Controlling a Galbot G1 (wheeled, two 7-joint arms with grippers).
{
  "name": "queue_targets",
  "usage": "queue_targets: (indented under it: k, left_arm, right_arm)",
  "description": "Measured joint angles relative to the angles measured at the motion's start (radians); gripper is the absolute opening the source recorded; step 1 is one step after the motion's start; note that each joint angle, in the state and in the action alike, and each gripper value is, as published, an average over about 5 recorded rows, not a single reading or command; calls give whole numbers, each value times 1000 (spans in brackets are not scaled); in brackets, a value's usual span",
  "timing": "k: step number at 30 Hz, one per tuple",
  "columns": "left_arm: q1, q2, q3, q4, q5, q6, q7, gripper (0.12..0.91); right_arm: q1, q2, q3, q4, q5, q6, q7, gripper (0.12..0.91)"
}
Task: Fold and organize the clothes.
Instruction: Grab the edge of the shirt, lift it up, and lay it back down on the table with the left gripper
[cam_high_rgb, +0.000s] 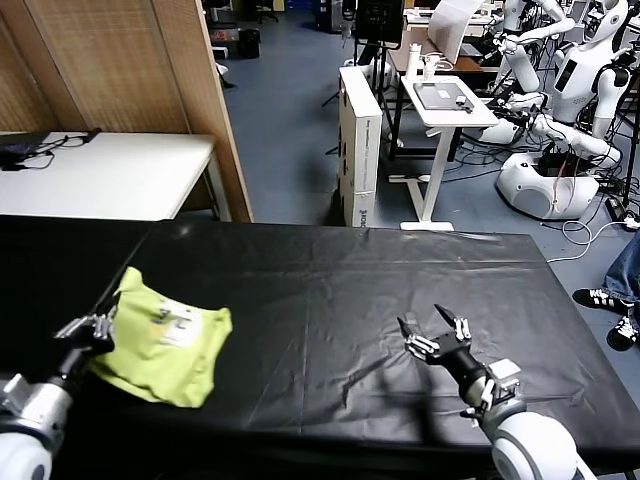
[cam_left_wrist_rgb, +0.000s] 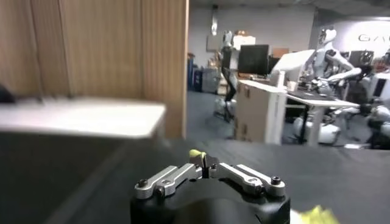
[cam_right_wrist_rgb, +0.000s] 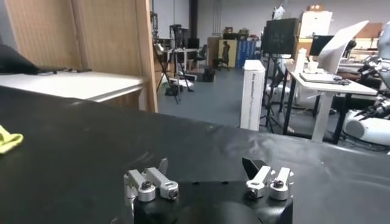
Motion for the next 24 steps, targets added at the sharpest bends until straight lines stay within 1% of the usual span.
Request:
queue_targets:
  k: [1,3,5,8,11,14,15,17,18,19,21,22,24]
  left_arm:
    - [-2,-24,43,-12,3,6,-13,157]
    - [-7,-77,145,-18,27,10,-28,157]
    - [-13,-135,255,0,58,8,-32,157]
    - [-32,-225,398,63,102,2,-31,157]
    - [-60,-301,486,145,153,-5,-23,157]
    - [-75,-339,531,206,180,-8,-18,168]
    - [-76,-345,541,217,183,-8,-16,191]
    - [-77,-351,557,226,188,-7,-12,275]
    - [-76,-352,564,225,193,-6,-10,331]
    - [-75,-352,570,221,198,-6,-8,405]
    - [-74,-350,577,207,215,-10,-2,519]
    - [-74,-347,577,197,226,-15,3,595]
    - [-76,-337,573,174,255,-35,13,708]
  right_arm:
    - [-2,2,-2,-2,-4,-1,0,907]
    - [-3,6,-10,-6,-12,-3,1,907]
    - [0,13,-19,-10,-19,-7,1,907]
    - [5,21,-35,-11,-22,-21,-1,907]
    - [8,21,-50,-3,-9,-37,-10,907]
    - [15,17,-63,1,11,-49,-23,907]
    - [18,16,-67,1,18,-53,-26,907]
    - [25,15,-76,1,40,-62,-29,907]
    - [28,14,-81,1,53,-68,-29,907]
    - [32,14,-86,2,69,-76,-28,907]
    - [42,14,-100,6,105,-93,-20,907]
    - [46,14,-108,9,124,-103,-11,907]
    - [58,16,-127,14,164,-123,14,907]
